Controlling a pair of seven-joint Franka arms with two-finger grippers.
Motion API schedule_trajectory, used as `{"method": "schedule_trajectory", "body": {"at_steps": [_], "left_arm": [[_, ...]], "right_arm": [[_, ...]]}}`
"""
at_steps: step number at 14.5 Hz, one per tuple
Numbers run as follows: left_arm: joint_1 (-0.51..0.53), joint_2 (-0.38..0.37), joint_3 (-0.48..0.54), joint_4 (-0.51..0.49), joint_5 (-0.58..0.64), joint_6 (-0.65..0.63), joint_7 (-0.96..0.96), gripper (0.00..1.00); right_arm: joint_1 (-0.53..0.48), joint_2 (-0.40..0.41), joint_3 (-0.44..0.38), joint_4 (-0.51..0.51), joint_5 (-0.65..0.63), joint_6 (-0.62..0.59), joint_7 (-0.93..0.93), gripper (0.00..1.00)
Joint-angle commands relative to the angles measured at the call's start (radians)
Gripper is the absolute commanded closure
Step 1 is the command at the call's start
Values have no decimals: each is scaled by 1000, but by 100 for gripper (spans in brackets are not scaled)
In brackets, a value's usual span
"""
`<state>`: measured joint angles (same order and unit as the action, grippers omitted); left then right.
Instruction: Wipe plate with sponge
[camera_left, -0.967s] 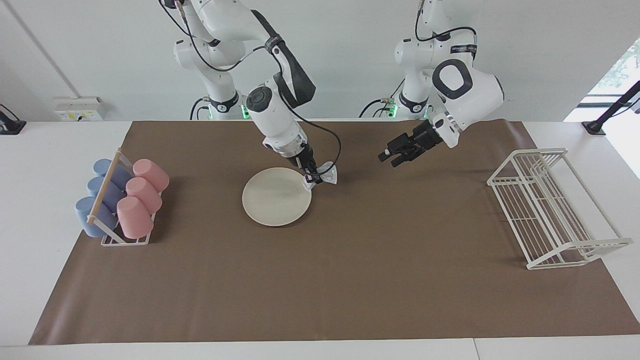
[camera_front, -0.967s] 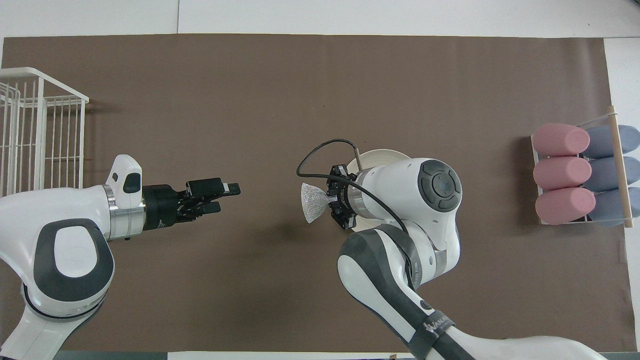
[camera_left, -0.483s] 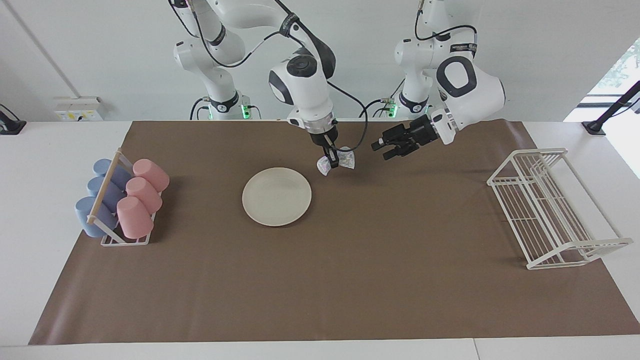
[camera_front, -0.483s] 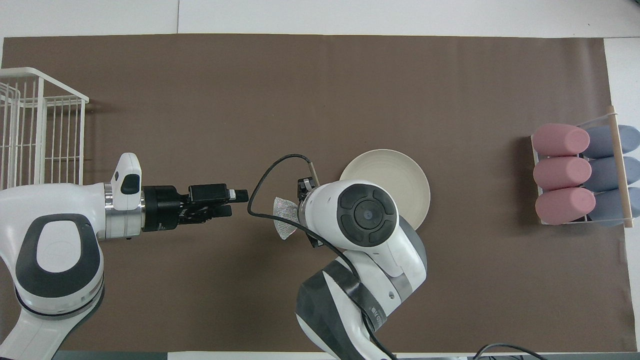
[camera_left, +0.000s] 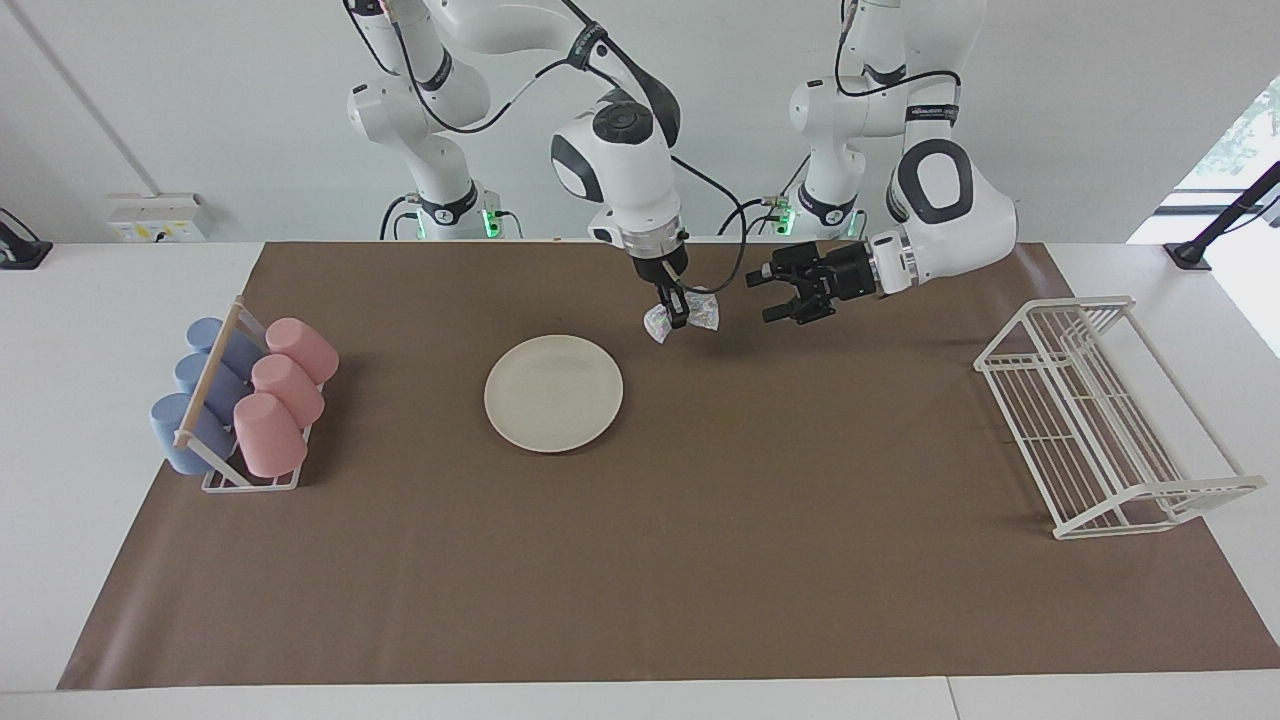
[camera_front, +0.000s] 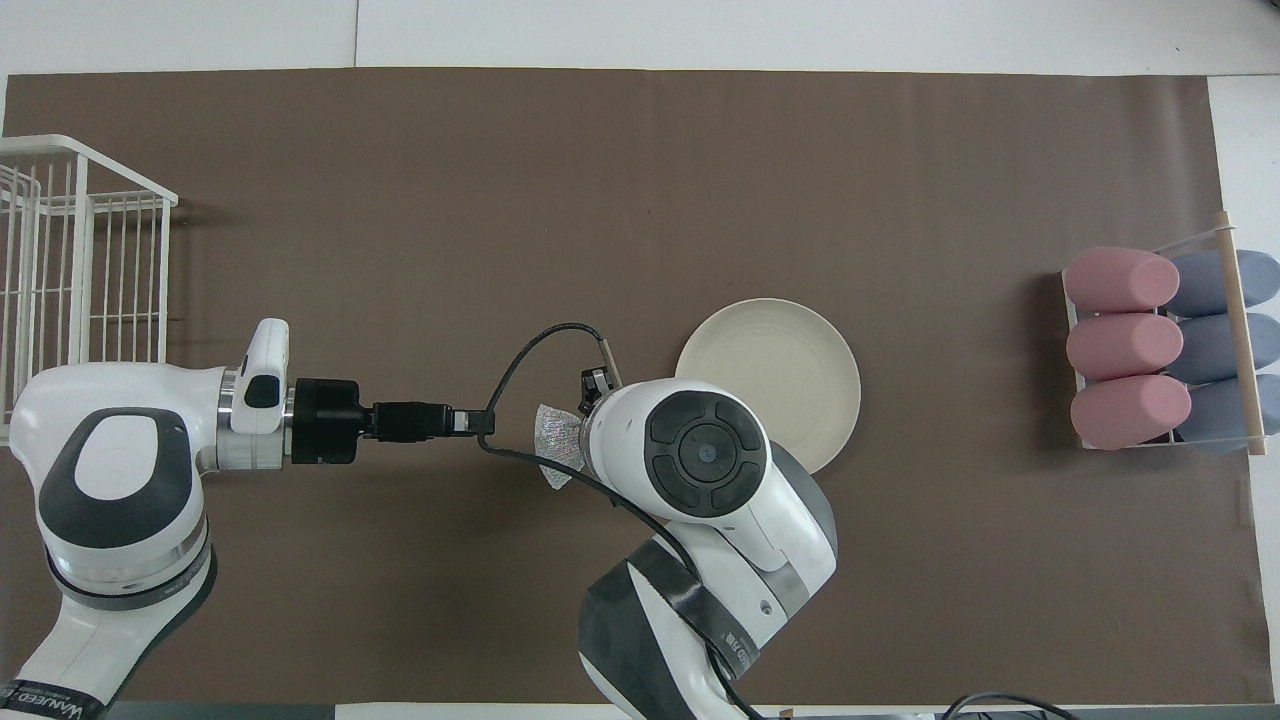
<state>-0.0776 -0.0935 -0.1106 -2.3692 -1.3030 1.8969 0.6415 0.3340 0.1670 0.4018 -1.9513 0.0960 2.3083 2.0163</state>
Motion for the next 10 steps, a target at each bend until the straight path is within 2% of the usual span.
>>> {"method": "schedule_trajectory", "body": {"at_steps": [1, 4, 7, 8, 9, 10], "left_arm": [[-51, 35, 3, 4, -61, 10, 55, 0], [-120, 44, 3, 4, -113, 57, 53, 0], [-126, 48, 3, 4, -116, 68, 52, 0], [-126, 48, 3, 5, -116, 70, 52, 10], [-126, 48, 3, 4, -116, 70, 52, 39], [-128, 48, 3, 4, -116, 71, 52, 73]], "right_arm": [[-4, 9, 3, 26, -27, -10, 36, 100], [-4, 9, 5, 26, -27, -9, 36, 100], [-6, 12, 5, 26, -27, -4, 36, 100], [-6, 11, 3, 26, -27, -4, 36, 100], [-6, 12, 5, 26, -29, -4, 36, 100], [-6, 12, 3, 26, -29, -4, 36, 100]]}}
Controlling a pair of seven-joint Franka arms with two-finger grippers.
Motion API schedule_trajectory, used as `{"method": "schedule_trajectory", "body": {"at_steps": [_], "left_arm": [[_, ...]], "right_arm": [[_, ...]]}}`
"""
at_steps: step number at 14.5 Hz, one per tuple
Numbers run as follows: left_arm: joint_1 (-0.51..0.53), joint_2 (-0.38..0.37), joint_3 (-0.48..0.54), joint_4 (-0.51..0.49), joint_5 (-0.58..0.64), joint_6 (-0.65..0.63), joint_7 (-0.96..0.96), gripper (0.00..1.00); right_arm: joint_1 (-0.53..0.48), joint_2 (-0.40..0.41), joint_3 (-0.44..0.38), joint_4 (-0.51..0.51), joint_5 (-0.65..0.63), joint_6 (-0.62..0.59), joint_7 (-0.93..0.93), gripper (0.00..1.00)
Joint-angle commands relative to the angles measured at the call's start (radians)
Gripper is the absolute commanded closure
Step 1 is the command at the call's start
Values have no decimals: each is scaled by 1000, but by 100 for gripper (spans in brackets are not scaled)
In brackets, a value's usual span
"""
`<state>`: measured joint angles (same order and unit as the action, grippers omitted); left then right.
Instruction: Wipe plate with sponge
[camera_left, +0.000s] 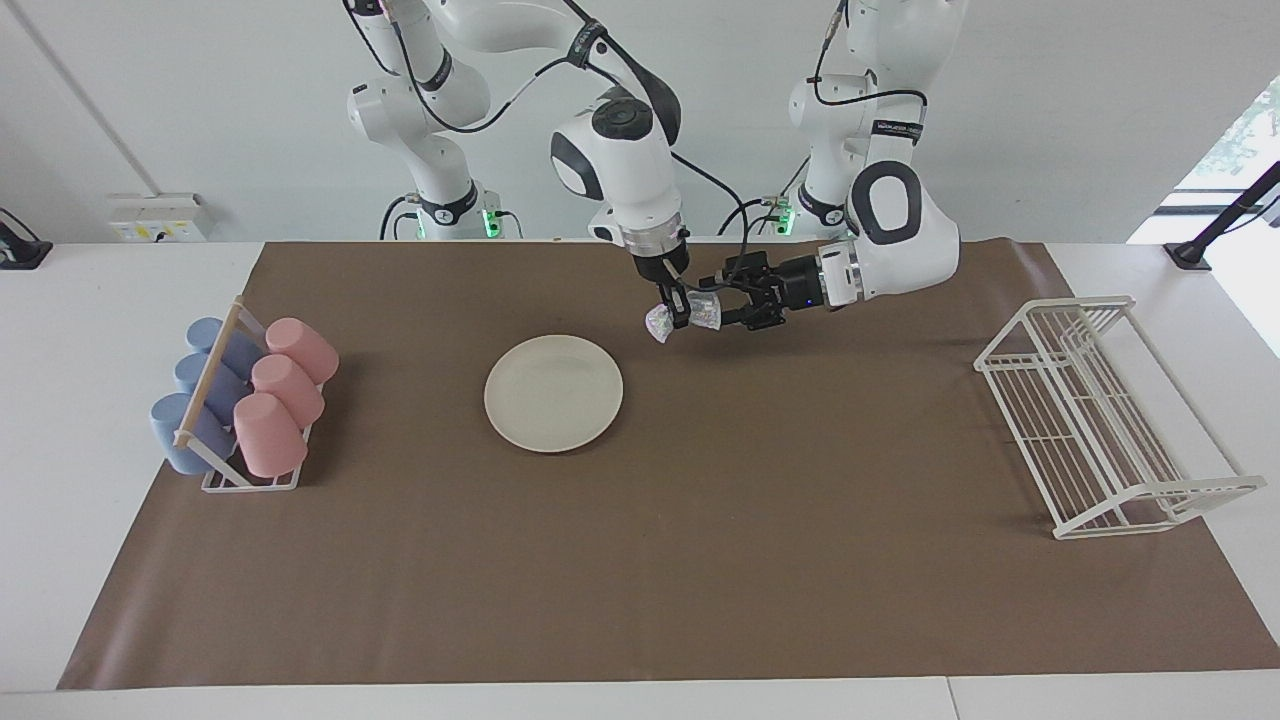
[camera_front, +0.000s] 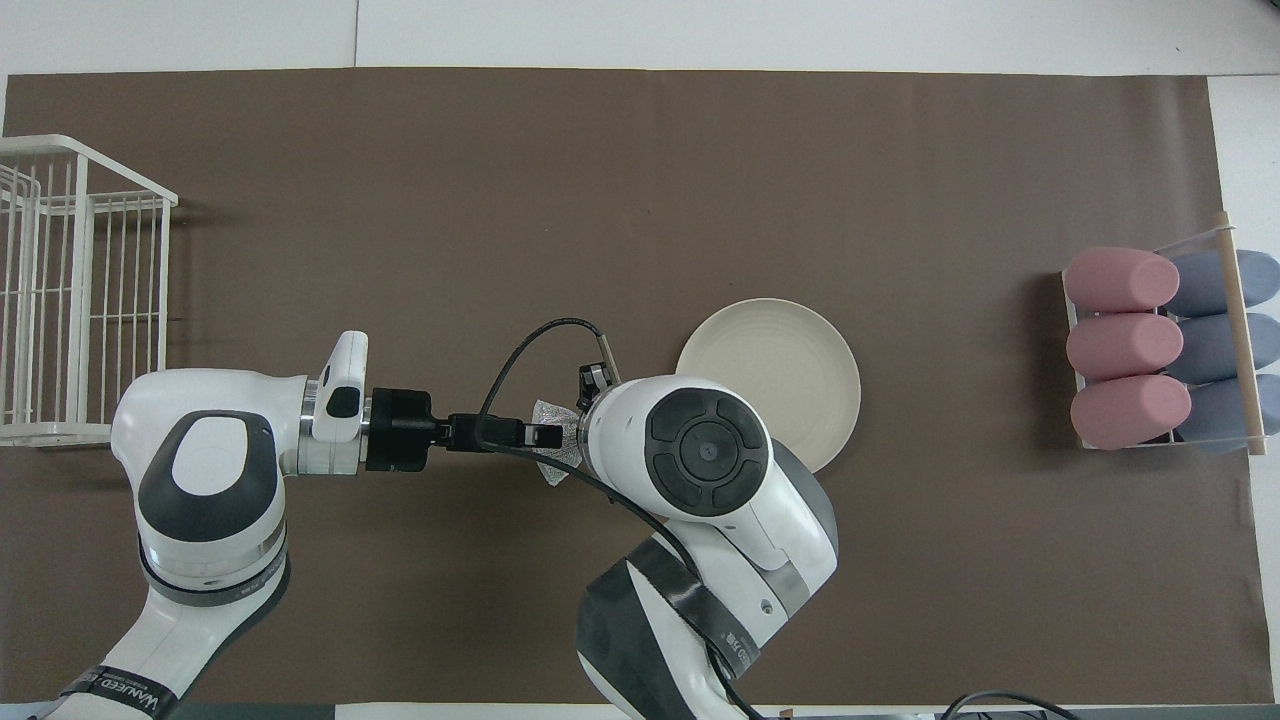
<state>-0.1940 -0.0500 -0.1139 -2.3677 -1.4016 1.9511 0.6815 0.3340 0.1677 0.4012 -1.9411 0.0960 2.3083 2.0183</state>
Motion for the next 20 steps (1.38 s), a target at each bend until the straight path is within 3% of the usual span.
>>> {"method": "schedule_trajectory", "body": {"at_steps": [1, 9, 10, 11, 14, 20], "left_arm": [[-13, 4, 7, 4, -19, 22, 6, 100], [-27, -2, 8, -12, -42, 35, -50, 100], [-25, -2, 8, -12, -42, 35, -50, 100], [-27, -2, 8, -12, -42, 35, -51, 100], [-25, -2, 10, -12, -42, 41, -66, 100], [16, 1, 13, -10, -33, 48, -94, 100]], "right_arm": [[-7, 12, 4, 16, -28, -4, 34, 100], [-21, 9, 5, 13, -30, -15, 13, 100], [-23, 6, 7, 8, -30, -23, -19, 63], [-21, 1, 5, -1, -30, -20, -51, 4], [-55, -14, 4, -2, -30, -27, -116, 0], [-222, -137, 4, -4, -30, -255, -672, 0]]}}
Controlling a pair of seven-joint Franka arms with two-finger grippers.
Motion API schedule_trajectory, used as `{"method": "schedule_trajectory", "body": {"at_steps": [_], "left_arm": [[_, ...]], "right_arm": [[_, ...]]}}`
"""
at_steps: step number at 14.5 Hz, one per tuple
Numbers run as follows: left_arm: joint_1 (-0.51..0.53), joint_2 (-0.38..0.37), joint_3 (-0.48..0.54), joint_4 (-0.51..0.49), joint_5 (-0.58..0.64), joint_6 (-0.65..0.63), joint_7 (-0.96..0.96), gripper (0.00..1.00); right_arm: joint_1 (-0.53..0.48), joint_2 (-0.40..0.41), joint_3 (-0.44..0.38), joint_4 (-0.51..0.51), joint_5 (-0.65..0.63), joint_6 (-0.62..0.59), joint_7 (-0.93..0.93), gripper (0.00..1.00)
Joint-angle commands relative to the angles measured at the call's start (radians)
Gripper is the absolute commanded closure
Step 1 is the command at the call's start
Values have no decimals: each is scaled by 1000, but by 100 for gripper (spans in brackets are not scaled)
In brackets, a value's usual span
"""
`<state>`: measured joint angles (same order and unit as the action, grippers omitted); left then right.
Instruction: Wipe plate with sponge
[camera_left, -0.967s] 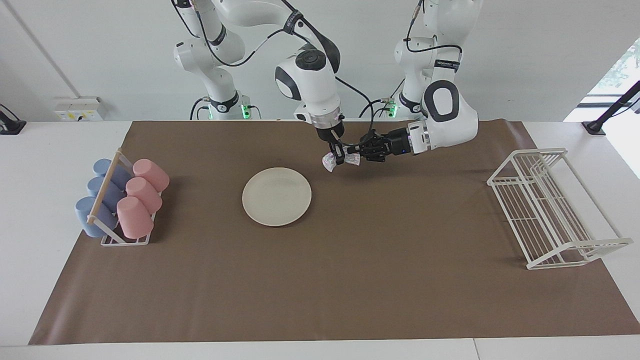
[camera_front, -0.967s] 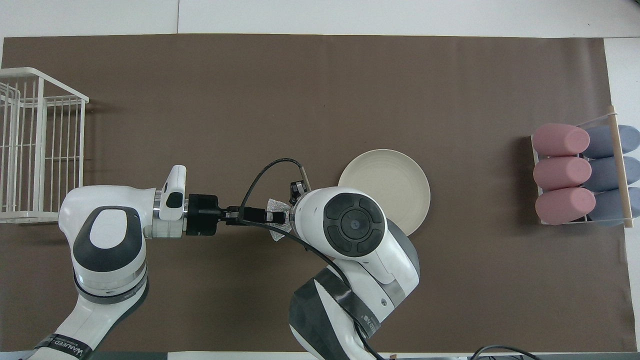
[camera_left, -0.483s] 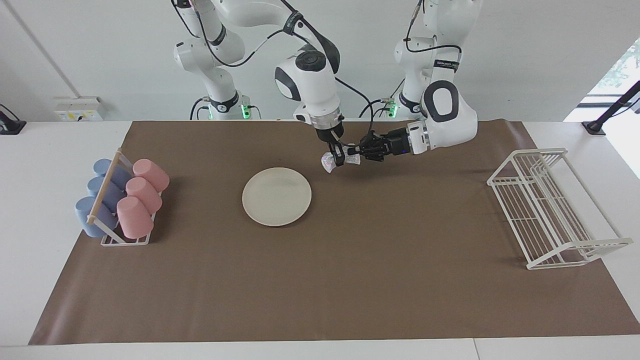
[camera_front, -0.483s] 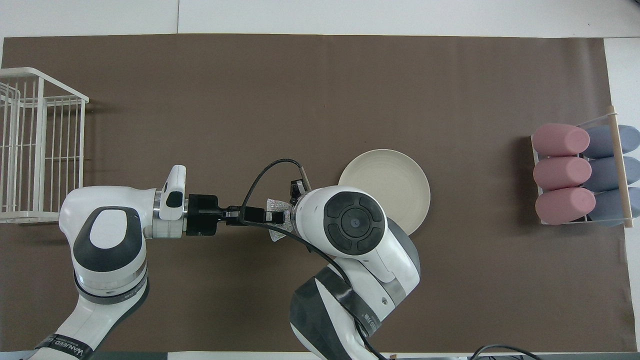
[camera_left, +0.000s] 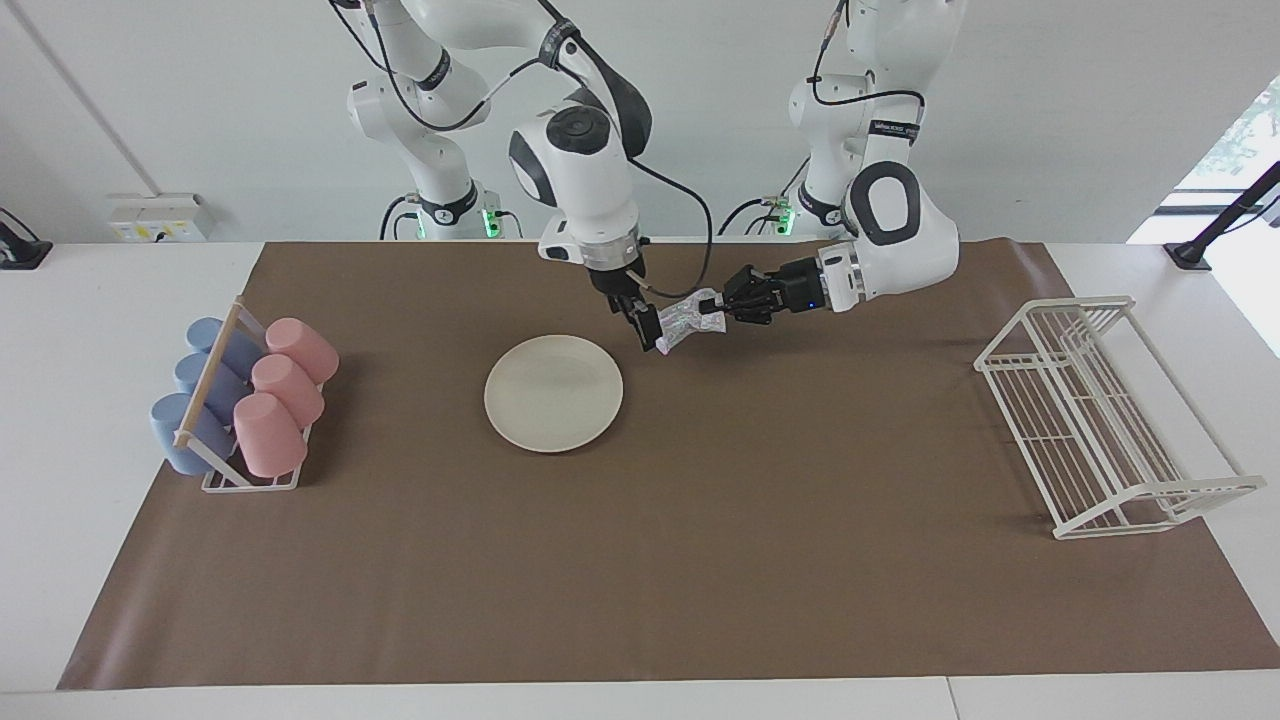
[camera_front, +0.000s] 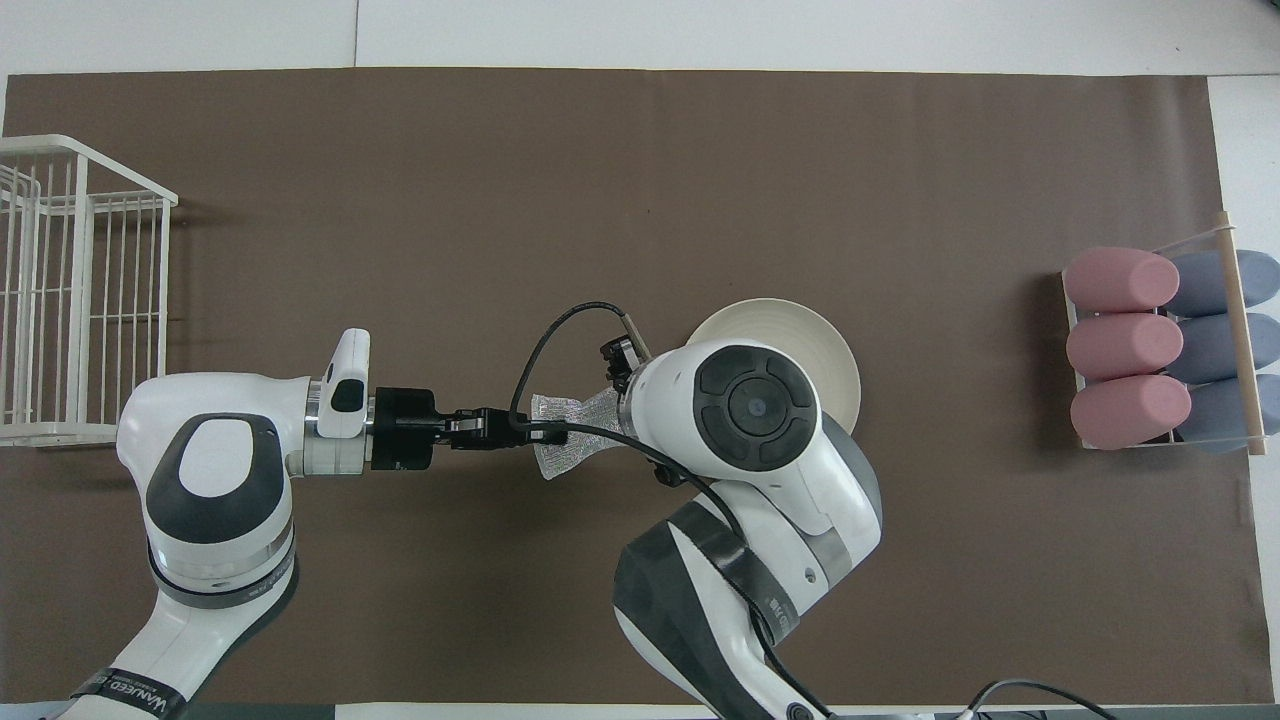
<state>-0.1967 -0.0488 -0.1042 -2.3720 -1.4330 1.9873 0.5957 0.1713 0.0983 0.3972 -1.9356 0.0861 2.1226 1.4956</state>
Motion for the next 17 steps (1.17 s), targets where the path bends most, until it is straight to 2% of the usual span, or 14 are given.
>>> {"method": "schedule_trajectory", "body": {"at_steps": [1, 6, 9, 11, 13, 15, 17], "left_arm": [[29, 1, 3, -6, 6, 13, -8, 100], [51, 0, 1, 10, 118, 91, -137, 100], [56, 4, 1, 40, 192, 120, -208, 100], [59, 4, 1, 49, 244, 126, -241, 100], [60, 6, 1, 69, 328, 149, -327, 100], [57, 41, 1, 123, 510, 188, -451, 100], [60, 61, 1, 167, 632, 186, -551, 100]], "right_arm": [[-85, -90, 8, -9, -22, -102, -231, 0], [-199, -222, 6, -11, -20, -243, -530, 0], [-309, -290, -8, -9, -20, -318, -832, 0], [-352, -292, -50, -8, -20, -340, -1012, 0], [-360, -287, -128, 3, -19, -357, -1179, 0], [-361, -284, -165, 4, -19, -357, -1344, 0], [-363, -284, -172, 4, -19, -362, -1470, 0]]}}
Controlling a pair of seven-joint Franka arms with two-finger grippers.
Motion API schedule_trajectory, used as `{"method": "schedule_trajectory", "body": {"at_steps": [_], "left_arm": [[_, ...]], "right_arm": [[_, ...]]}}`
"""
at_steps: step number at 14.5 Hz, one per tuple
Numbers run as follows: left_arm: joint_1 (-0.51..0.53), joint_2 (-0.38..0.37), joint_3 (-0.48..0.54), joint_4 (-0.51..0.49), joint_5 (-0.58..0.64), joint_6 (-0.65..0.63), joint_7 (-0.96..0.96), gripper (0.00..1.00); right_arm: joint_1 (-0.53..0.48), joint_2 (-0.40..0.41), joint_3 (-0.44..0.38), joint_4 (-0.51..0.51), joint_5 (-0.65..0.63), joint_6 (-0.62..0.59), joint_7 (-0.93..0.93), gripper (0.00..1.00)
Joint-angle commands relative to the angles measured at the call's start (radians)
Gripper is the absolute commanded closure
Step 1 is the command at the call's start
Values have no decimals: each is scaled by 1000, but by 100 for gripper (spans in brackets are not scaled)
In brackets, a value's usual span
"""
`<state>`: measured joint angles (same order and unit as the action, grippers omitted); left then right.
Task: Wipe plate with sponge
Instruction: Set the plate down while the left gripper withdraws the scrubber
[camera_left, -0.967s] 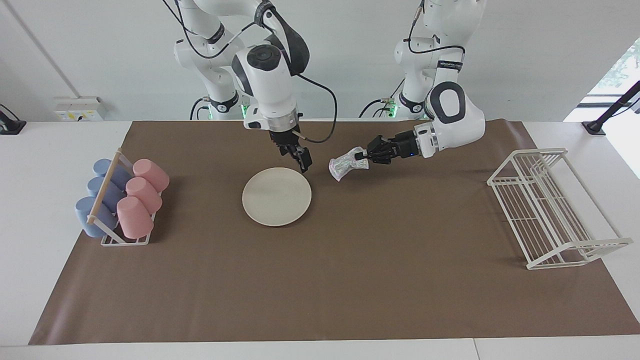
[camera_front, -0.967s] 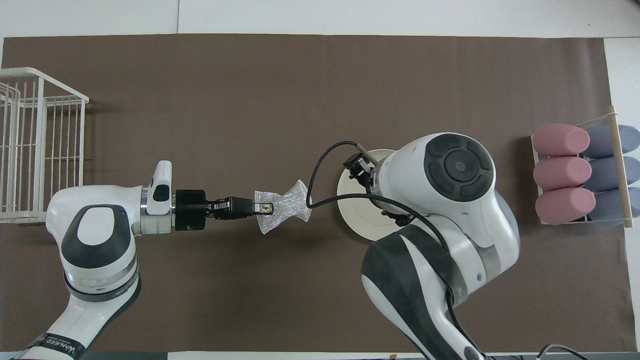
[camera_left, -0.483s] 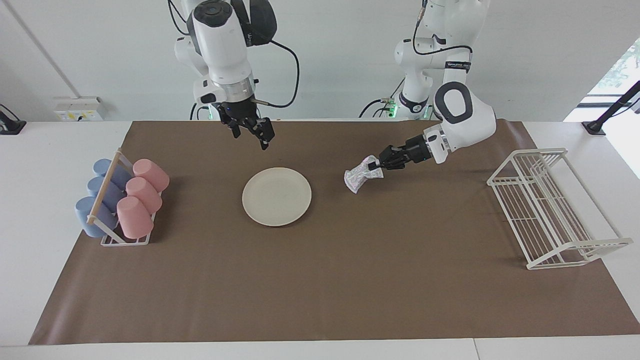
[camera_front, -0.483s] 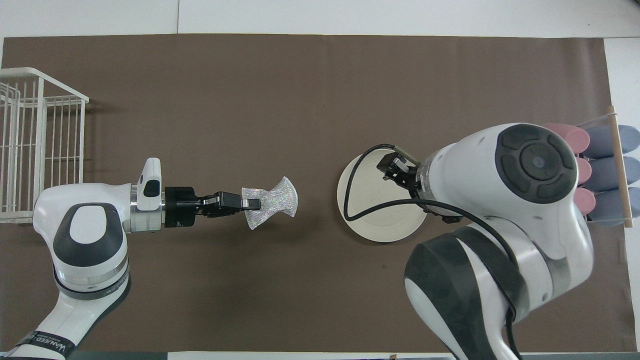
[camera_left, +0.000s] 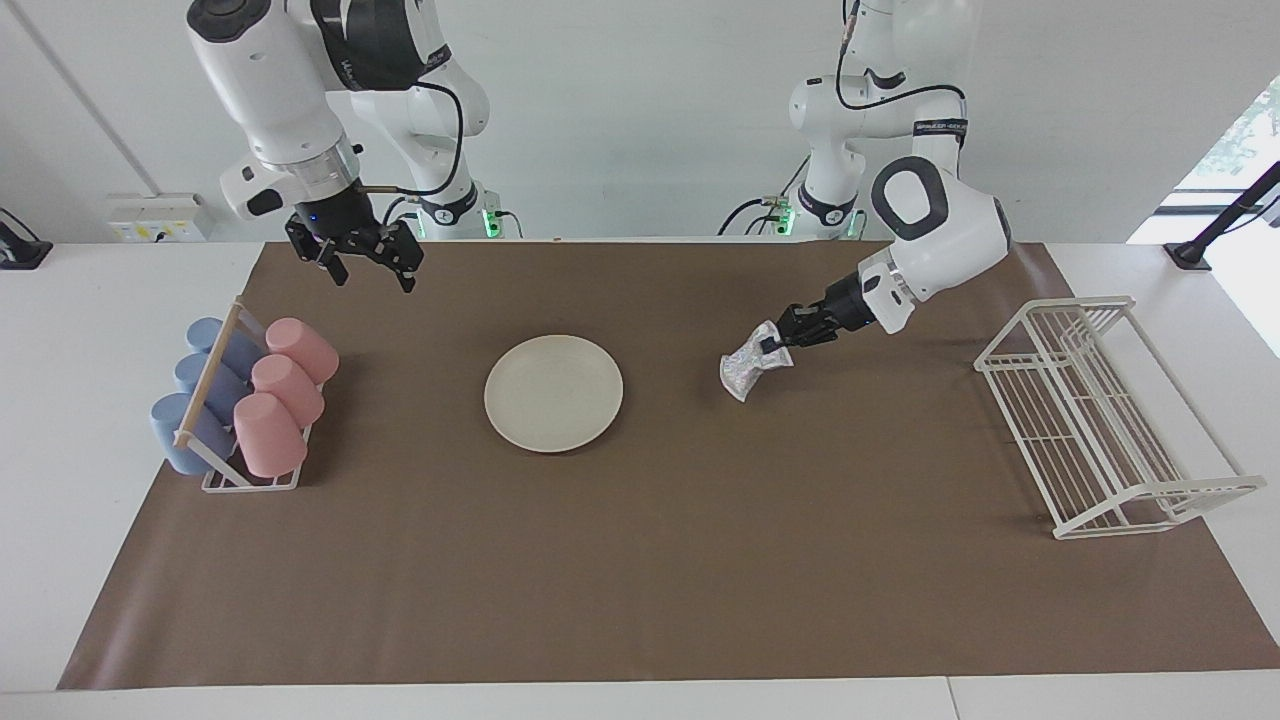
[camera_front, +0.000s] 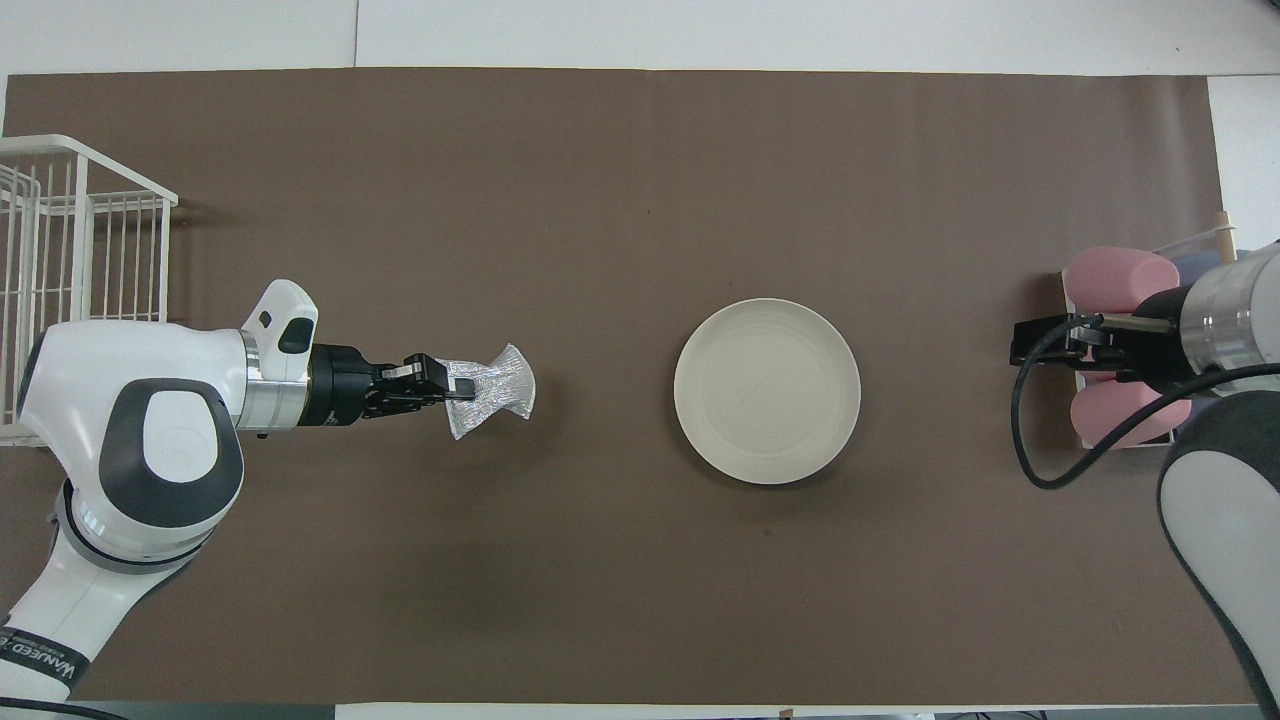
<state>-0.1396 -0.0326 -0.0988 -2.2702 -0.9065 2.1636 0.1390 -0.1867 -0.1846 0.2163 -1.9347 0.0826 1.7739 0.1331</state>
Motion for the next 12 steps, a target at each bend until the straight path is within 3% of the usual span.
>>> {"method": "schedule_trajectory", "body": {"at_steps": [1, 4, 7, 10, 12], "left_arm": [[3, 46, -4, 80, 157, 13, -139, 100], [5, 59, -4, 126, 357, 10, -240, 100], [6, 72, -4, 178, 535, -7, -338, 100], [6, 97, -4, 265, 775, -92, -435, 100], [2, 112, -4, 322, 904, -164, -484, 100]], "right_arm": [[-5, 2, 8, 5, -15, -13, -169, 0], [-1, 55, 0, 72, -26, -42, -248, 0], [132, 150, -108, 228, -139, -143, -270, 0], [185, 286, -182, 397, -136, -208, -303, 0], [188, 269, -219, 372, -142, -215, -305, 0]]}}
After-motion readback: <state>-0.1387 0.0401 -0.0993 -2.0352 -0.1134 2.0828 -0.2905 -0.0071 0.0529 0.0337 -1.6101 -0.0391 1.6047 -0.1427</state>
